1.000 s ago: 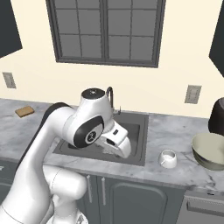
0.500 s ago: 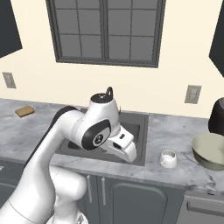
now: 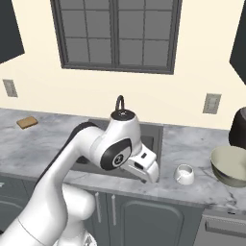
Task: Pick the mug and place it in the sink. Pick the bowl and place it in the open cabinet and then close the cabinet.
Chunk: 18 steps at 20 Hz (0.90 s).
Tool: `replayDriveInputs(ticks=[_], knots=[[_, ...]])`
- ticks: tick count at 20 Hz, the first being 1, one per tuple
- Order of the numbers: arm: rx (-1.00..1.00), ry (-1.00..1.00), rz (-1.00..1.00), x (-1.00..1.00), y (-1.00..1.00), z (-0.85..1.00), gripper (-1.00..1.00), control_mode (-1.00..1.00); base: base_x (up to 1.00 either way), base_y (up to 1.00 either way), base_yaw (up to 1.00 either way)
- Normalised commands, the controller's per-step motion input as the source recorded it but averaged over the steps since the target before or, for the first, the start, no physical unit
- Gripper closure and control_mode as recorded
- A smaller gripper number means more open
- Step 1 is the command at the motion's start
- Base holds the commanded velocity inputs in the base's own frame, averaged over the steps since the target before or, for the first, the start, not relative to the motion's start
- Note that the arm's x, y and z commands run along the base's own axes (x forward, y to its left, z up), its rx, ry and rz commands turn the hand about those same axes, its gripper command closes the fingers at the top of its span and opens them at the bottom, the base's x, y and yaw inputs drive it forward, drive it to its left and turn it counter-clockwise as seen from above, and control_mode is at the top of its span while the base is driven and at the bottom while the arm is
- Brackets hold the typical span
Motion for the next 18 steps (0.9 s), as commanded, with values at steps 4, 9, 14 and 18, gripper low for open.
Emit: replayDriveInputs(ticks=[4,9,14,18], knots=[[0.0,0.0,0.0,0.12,-0.25,-0.12,-1.0,-1.0,0.0,0.0,0.0],[0.0,0.0,0.0,0.17,-0.28,-0.14,-1.0,-1.0,0.0,0.0,0.0],[0.0,0.0,0.0,0.22,-0.29,-0.2,-1.0,-1.0,0.0,0.0,0.0],[0.0,0.0,0.0,0.23,-0.26,-0.16,-1.0,-1.0,0.0,0.0,0.0]])
